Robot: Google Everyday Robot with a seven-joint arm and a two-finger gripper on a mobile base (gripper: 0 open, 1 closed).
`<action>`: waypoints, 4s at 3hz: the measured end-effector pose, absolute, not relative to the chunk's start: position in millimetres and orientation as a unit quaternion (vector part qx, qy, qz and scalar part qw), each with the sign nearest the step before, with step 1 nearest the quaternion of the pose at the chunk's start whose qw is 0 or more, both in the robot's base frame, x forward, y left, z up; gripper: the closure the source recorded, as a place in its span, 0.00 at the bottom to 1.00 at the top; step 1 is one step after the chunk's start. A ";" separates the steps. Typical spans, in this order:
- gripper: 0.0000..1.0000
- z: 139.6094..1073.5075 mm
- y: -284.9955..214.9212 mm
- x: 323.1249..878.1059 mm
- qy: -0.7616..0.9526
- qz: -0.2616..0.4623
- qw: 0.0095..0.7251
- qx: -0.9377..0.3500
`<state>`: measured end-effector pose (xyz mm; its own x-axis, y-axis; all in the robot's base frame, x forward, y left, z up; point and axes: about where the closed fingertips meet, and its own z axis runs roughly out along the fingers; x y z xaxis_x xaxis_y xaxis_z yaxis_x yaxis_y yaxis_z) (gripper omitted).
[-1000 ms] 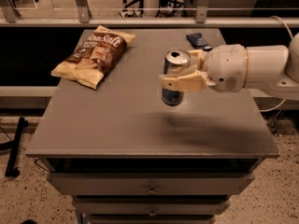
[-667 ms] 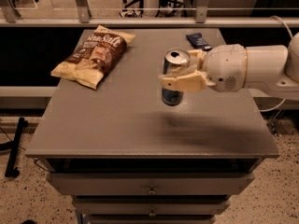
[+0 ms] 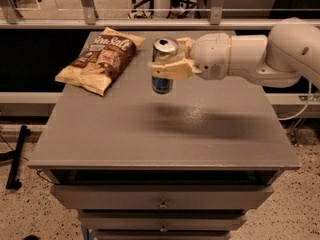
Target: Move redbull can near brown chip bag
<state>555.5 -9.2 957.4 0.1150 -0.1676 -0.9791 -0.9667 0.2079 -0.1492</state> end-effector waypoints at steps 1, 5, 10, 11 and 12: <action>1.00 953.3 29.7 606.1 0.534 0.382 0.543 -0.523; 1.00 927.2 114.3 706.3 0.503 0.426 0.533 -0.530; 1.00 918.2 3.7 674.6 0.616 0.296 0.456 -0.570; 1.00 925.0 18.6 680.1 0.597 0.312 0.476 -0.565; 1.00 926.7 33.7 684.0 0.586 0.325 0.482 -0.565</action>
Offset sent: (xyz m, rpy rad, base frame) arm 0.1471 0.1063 -0.0259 0.0766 -0.0066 0.1247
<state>684.0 33.7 926.7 0.1026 -0.3492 -0.9314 -0.9749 0.1505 -0.1639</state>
